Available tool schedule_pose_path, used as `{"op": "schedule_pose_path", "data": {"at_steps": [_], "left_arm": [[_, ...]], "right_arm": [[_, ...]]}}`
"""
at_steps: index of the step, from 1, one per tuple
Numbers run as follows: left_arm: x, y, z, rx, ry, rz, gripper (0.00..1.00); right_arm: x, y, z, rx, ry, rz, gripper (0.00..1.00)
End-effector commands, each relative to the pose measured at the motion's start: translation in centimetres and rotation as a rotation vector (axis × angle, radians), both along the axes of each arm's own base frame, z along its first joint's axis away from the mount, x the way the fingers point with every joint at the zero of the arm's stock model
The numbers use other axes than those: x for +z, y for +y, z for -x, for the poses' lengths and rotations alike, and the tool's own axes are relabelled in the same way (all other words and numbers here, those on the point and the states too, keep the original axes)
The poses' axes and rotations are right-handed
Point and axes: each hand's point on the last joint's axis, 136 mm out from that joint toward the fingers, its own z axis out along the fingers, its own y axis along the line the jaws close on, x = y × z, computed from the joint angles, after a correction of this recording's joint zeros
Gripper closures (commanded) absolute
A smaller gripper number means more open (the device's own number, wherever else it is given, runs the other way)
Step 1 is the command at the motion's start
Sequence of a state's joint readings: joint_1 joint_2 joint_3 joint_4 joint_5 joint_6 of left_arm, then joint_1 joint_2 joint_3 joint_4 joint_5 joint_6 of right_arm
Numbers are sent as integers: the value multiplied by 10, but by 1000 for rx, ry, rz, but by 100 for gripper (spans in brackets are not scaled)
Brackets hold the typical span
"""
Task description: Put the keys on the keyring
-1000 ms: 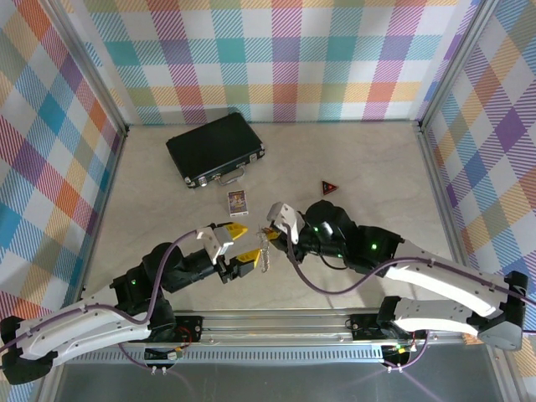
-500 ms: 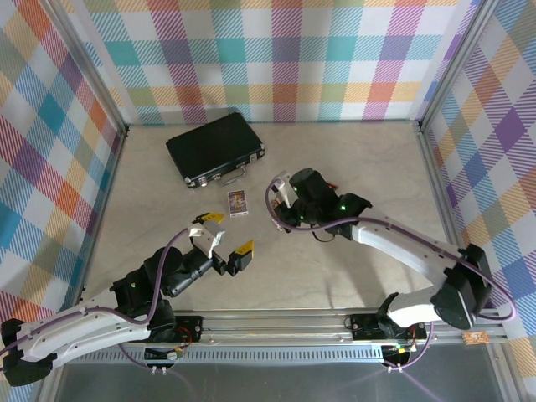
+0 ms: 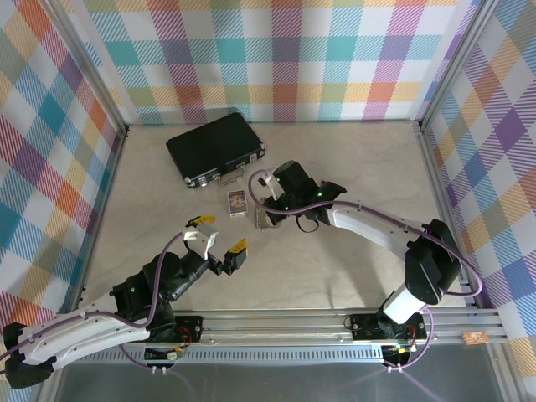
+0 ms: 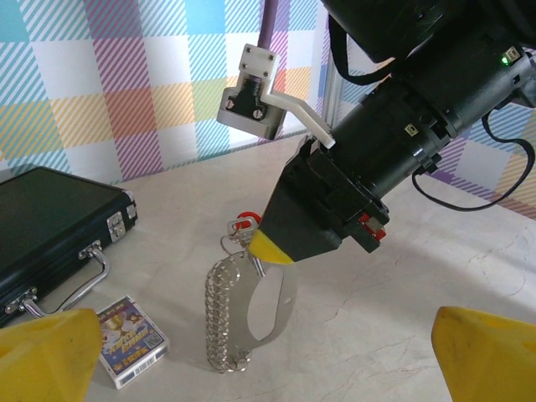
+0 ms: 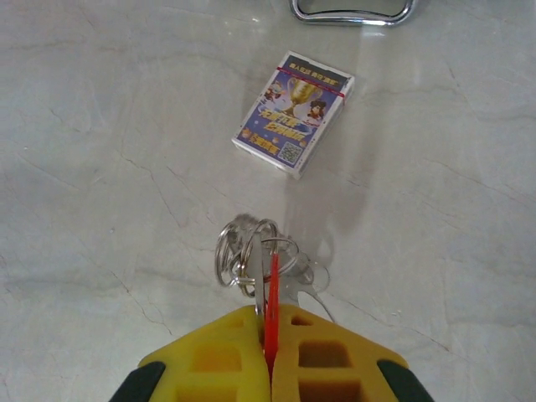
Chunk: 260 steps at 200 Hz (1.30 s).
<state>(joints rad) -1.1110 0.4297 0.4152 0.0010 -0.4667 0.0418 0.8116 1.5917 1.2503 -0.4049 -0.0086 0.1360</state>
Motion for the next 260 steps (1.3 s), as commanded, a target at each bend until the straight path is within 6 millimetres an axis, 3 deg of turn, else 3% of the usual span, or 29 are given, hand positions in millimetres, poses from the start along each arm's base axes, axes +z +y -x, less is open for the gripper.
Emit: {"op": "schedule_pose_path", "data": {"at_steps": [1, 39, 117, 195, 260], "left_arm": [[5, 2, -2, 20, -26, 15, 0], [4, 0, -4, 21, -35, 4, 0], [-1, 0, -4, 25, -32, 5, 0], [-4, -4, -5, 20, -30, 4, 0], [-12, -6, -5, 15, -24, 9, 0]], "right_arm": [[1, 6, 5, 2, 44, -52, 100], [-8, 14, 25, 59, 139, -113, 100], [-33, 3, 58, 72, 287, -133, 100], [-74, -12, 95, 28, 462, -137, 100], [-106, -4, 128, 26, 587, -115, 100]]}}
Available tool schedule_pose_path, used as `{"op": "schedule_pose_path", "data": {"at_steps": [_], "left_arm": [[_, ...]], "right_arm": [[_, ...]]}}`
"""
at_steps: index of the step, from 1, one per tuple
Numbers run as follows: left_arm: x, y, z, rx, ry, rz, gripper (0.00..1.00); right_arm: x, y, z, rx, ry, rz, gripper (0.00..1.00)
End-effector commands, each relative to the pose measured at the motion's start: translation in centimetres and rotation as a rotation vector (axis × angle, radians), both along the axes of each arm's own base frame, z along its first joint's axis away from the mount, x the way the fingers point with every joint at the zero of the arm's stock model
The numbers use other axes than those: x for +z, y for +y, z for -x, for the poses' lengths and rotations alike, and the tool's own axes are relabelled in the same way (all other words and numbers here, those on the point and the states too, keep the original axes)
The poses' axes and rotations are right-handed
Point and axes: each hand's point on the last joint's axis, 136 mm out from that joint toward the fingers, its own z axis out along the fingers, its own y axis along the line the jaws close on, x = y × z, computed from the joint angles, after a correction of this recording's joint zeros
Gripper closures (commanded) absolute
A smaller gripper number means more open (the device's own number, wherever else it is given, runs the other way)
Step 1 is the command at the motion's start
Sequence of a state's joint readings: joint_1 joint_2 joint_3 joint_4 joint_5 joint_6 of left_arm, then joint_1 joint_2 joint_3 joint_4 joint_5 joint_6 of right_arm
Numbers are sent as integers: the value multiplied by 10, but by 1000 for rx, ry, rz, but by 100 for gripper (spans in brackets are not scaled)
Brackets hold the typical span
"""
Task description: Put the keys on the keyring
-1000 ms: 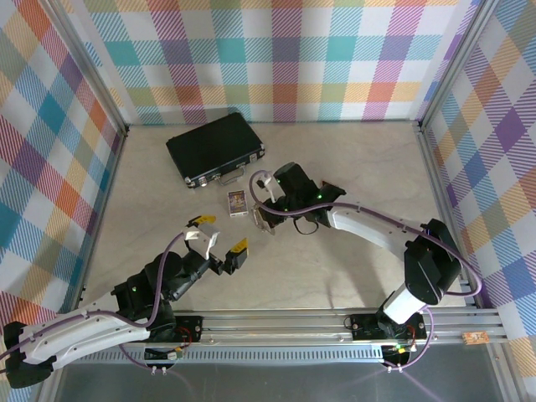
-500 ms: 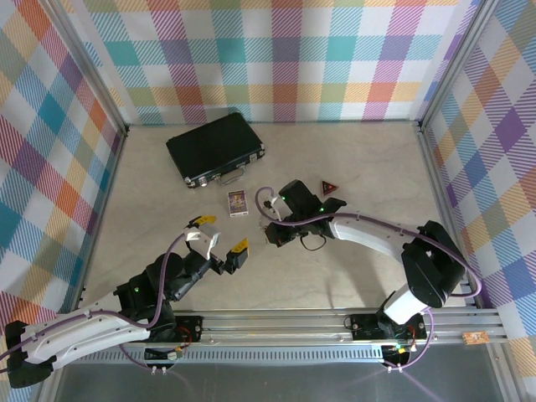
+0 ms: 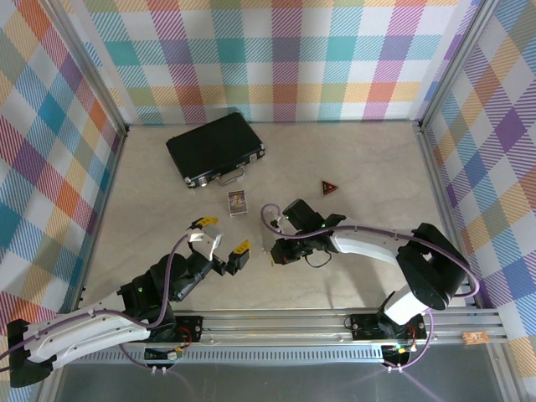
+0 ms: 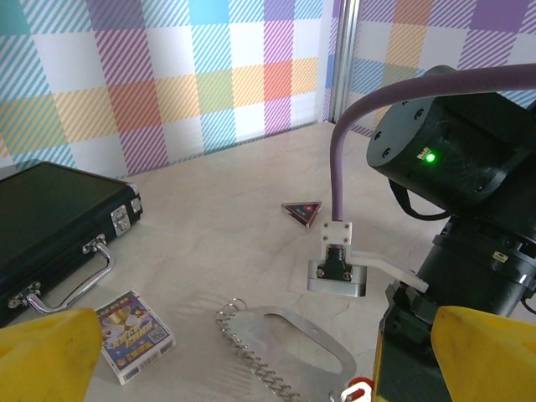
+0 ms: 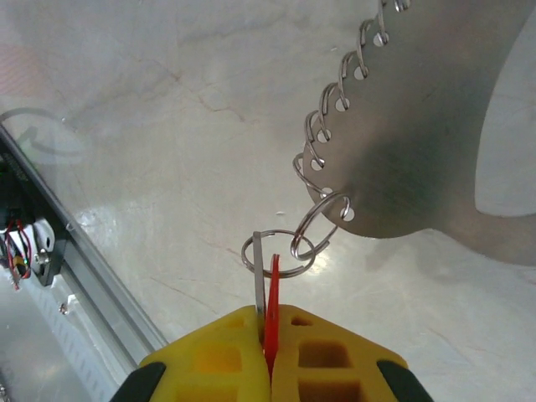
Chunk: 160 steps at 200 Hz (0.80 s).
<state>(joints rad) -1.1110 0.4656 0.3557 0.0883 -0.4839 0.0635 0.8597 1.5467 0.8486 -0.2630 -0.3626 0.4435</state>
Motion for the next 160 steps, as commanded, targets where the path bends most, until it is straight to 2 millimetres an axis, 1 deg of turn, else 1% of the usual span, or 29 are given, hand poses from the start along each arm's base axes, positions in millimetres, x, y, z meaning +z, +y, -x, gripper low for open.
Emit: {"op": "schedule_pose_path", "data": {"at_steps": [1, 29, 71, 82, 107, 160], "left_arm": [[4, -1, 0, 0, -14, 33, 0], [0, 3, -1, 15, -16, 35, 0], [1, 8, 0, 24, -25, 47, 0], [1, 9, 0, 26, -27, 48, 0], [-6, 8, -1, 33, -24, 34, 0], [-15, 3, -4, 31, -15, 14, 0]], "right_arm": [[-4, 10, 11, 7, 47, -27, 100], [-18, 10, 21, 2, 84, -1, 100], [-35, 4, 33, -25, 138, 21, 100], [-38, 1, 37, -28, 143, 30, 100], [-45, -4, 41, -37, 155, 48, 100], [-51, -9, 48, -49, 175, 66, 100]]}}
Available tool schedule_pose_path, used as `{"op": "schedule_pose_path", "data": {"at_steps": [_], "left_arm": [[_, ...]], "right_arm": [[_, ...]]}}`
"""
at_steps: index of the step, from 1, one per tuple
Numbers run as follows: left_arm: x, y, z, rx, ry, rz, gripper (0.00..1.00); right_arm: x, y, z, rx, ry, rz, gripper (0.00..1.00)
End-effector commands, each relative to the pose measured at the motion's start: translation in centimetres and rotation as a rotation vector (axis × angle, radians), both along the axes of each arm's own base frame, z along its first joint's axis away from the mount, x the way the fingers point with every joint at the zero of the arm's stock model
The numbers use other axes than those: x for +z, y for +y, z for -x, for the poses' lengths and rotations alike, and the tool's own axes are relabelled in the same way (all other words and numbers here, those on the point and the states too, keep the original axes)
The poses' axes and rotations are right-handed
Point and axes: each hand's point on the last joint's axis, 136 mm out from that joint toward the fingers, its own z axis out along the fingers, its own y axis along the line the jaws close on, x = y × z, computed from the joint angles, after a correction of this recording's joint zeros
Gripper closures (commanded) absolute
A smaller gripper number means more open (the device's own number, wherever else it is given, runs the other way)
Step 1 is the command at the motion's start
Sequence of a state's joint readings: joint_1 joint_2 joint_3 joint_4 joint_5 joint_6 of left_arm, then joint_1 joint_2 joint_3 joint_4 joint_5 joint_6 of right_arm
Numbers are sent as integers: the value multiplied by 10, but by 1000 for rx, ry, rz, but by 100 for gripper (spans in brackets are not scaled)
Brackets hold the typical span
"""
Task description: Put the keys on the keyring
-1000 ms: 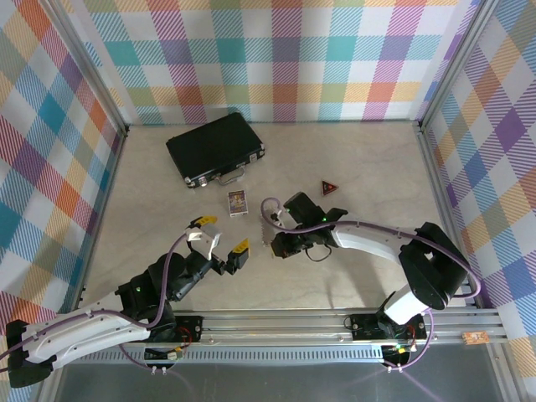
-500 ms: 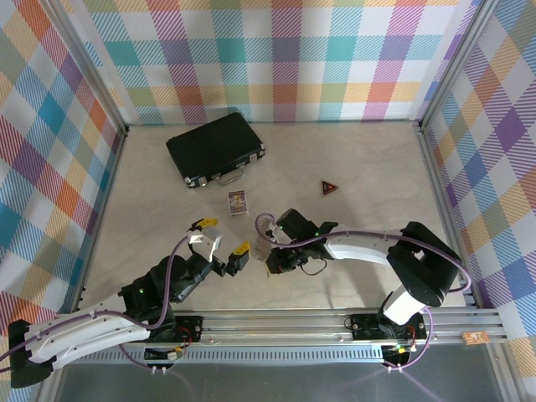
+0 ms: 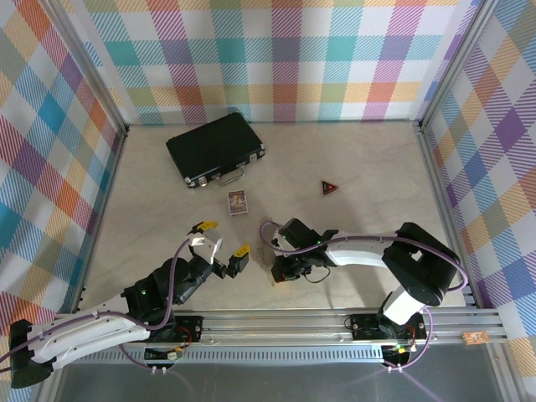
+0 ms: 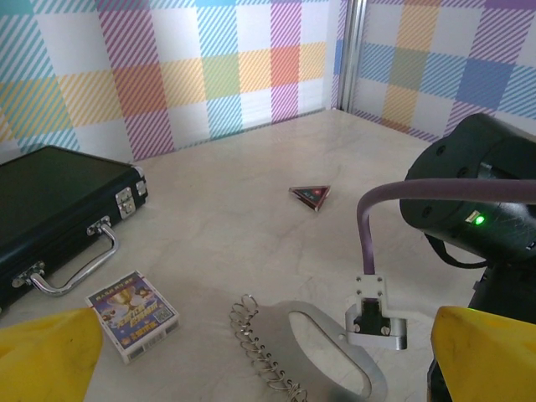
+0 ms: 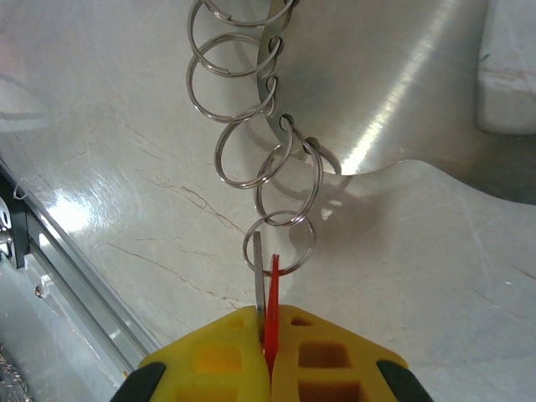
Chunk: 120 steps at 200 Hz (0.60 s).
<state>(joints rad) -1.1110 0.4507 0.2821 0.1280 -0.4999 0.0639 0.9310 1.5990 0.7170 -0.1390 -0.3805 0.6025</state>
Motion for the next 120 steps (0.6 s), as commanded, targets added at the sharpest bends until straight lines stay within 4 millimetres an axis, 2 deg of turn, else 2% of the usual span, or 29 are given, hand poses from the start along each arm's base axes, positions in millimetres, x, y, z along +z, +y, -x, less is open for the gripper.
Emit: {"op": "schedule_pose_path", "data": {"at_steps": [1, 19, 65, 120], "left_arm": [[7, 0, -2, 15, -21, 31, 0], [3, -3, -3, 7, -19, 13, 0], [0, -8, -4, -2, -19, -3, 0], [-1, -13, -3, -21, -28, -26, 0]], "right_arm": [[-6, -4, 9, -3, 28, 15, 100], [-8, -7, 11, -8, 40, 20, 98], [-6, -7, 17, -19, 53, -30, 81], [16, -17, 15, -42, -23, -61, 71]]}}
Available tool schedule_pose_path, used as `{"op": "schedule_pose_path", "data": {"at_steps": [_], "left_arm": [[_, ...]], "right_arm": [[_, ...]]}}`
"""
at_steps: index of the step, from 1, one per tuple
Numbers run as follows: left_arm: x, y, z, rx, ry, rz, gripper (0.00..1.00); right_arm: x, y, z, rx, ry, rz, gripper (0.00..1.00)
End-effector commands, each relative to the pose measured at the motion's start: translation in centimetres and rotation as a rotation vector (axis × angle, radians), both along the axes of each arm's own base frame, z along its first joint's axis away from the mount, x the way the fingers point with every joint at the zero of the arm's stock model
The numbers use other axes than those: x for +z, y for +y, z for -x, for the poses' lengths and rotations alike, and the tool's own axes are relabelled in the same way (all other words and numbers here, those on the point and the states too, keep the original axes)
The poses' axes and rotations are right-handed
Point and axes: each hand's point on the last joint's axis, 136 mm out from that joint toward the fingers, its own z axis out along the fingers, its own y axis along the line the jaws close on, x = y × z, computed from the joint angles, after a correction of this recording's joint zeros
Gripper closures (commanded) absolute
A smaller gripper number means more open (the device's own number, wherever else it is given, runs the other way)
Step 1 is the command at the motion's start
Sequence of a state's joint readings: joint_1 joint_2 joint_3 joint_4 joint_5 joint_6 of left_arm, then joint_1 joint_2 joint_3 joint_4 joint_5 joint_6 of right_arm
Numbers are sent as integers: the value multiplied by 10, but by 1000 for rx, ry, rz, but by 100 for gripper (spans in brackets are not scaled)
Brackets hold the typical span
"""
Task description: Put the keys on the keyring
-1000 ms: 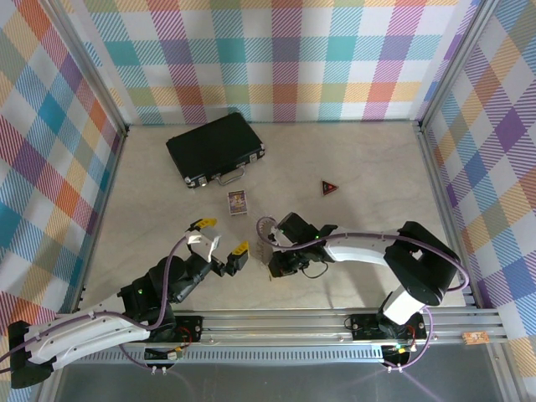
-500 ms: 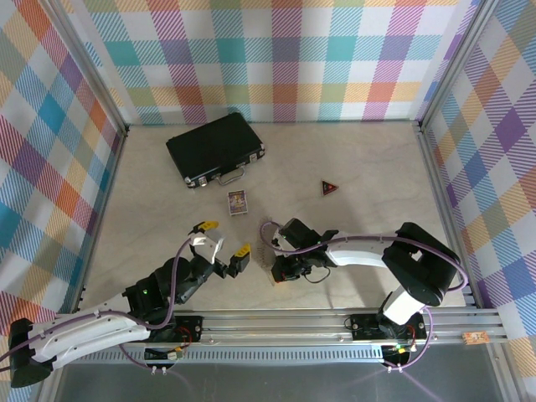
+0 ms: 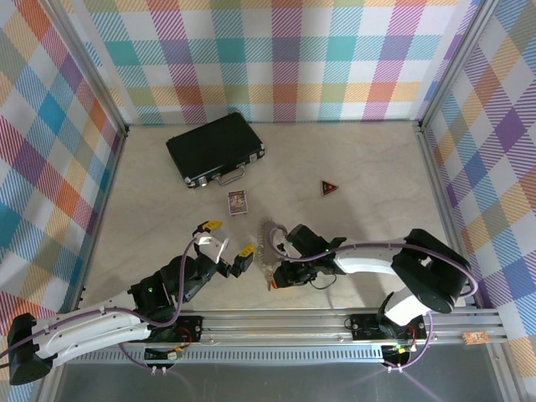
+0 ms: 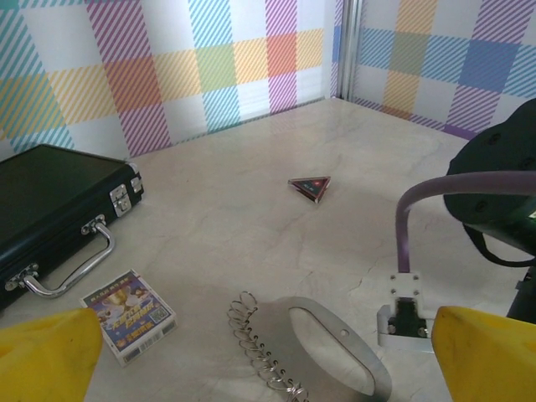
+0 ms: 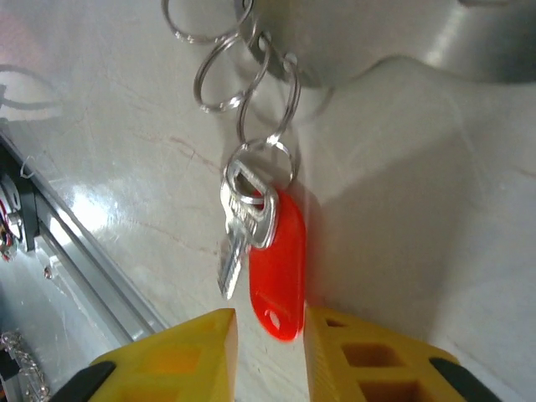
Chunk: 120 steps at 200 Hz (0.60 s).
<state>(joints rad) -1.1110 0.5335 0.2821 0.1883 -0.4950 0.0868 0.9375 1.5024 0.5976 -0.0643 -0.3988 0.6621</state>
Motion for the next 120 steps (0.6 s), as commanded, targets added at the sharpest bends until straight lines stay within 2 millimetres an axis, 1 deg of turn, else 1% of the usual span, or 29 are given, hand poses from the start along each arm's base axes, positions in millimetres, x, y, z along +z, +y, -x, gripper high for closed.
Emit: {"op": "schedule_pose_path", "data": {"at_steps": [1, 18, 36, 57, 78, 104, 120], "left_arm": [[6, -3, 1, -14, -25, 13, 0], [7, -2, -1, 0, -21, 12, 0], [7, 0, -4, 20, -4, 17, 0], [6, -2, -8, 17, 19, 37, 0], [8, -3, -14, 22, 39, 57, 0], [4, -7, -24, 20, 82, 65, 0], [3, -4, -31, 45, 90, 65, 0]], "right_arm": [[15, -4, -1, -13, -45, -16, 71], [26, -11, -7, -27, -113, -9, 68], [42, -19, -15, -37, -211, -14, 65], [64, -28, -23, -40, -321, -24, 55], [84, -38, -33, -44, -425, -15, 49], [107, -52, -49, -79, -554, 4, 40], [120, -61, -59, -106, -633, 27, 30]]}}
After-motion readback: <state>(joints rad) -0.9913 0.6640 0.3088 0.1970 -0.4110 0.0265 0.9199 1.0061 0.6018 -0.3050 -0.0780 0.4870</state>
